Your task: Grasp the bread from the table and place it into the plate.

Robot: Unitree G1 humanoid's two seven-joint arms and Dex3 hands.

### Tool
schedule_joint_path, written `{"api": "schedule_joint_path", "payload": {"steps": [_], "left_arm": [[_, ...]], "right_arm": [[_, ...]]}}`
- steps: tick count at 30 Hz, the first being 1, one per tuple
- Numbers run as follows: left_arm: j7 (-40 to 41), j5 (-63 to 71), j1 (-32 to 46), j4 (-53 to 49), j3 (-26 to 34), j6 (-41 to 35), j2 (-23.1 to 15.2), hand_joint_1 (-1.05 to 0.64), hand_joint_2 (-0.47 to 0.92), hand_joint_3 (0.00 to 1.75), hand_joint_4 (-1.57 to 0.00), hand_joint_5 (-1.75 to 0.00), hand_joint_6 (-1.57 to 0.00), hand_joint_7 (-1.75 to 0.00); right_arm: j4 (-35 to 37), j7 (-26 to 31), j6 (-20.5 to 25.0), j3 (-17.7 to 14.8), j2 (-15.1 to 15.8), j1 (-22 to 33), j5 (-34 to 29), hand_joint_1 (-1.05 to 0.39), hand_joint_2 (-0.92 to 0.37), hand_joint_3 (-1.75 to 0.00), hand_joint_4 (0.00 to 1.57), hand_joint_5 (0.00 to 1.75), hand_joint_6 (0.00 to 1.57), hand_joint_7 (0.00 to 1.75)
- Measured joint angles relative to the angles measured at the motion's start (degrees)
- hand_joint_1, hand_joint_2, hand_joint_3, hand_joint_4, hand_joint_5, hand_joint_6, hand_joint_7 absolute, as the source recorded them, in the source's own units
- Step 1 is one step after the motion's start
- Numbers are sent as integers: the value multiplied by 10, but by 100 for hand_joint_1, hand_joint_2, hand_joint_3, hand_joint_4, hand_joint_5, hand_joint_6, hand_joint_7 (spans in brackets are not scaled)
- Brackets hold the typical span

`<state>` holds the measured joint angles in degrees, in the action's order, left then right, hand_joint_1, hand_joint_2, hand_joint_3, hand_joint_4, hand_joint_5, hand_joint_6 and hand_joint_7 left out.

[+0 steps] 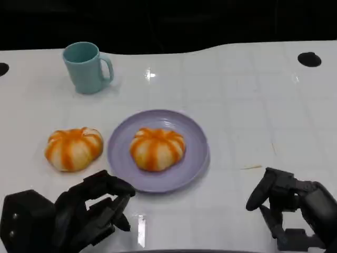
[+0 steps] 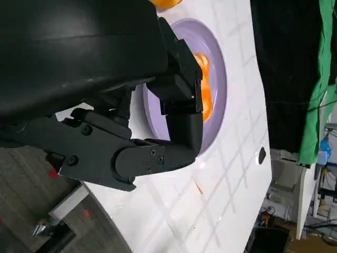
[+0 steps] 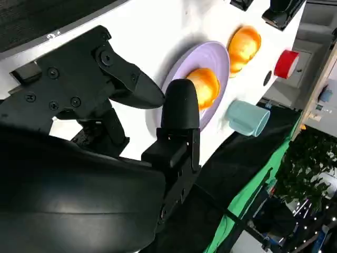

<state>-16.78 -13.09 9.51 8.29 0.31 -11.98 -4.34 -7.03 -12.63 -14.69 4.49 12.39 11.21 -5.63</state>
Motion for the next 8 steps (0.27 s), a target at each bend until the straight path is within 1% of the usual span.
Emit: {"api": "schedule_joint_path", "payload": {"steps": [4, 8], "left_arm": [[0, 0, -1, -10, 2, 2, 0, -43, 92, 41, -63, -170, -66, -124], [0, 0, -4, -13, 6, 3, -1, -43, 92, 41, -63, -169, -67, -124]], "right_arm": [[21, -1, -11, 0, 0, -4, 0, -18, -46, -122, 93, 175, 75, 159], [37, -3, -31, 2, 1, -14, -6, -17, -43, -125, 95, 175, 76, 157]]}}
